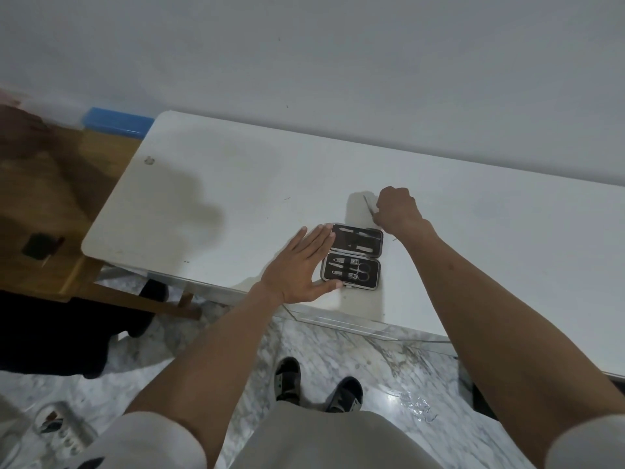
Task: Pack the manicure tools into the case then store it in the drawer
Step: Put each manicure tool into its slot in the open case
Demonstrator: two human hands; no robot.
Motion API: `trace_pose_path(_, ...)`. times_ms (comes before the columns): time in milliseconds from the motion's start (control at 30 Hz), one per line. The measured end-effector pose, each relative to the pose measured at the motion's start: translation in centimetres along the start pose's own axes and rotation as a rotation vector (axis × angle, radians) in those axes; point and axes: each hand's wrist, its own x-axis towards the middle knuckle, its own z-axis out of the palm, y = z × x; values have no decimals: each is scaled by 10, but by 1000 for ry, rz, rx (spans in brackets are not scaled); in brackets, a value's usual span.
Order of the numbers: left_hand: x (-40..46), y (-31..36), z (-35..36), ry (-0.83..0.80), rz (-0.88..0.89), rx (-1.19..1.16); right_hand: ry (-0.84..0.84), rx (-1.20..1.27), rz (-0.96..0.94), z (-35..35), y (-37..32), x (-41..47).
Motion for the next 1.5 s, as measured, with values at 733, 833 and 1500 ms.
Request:
trace_pose_path(733, 1, 1, -1, 9, -7, -24, -120, 1, -76, -5, 2, 1)
trace_pose_path(833, 1, 1, -1, -6, -10, -21, -116, 68, -95, -5, 8, 0)
trace_pose_path(1500, 2, -3, 1, 17, 0, -2, -371, 188, -160, -15, 38, -42)
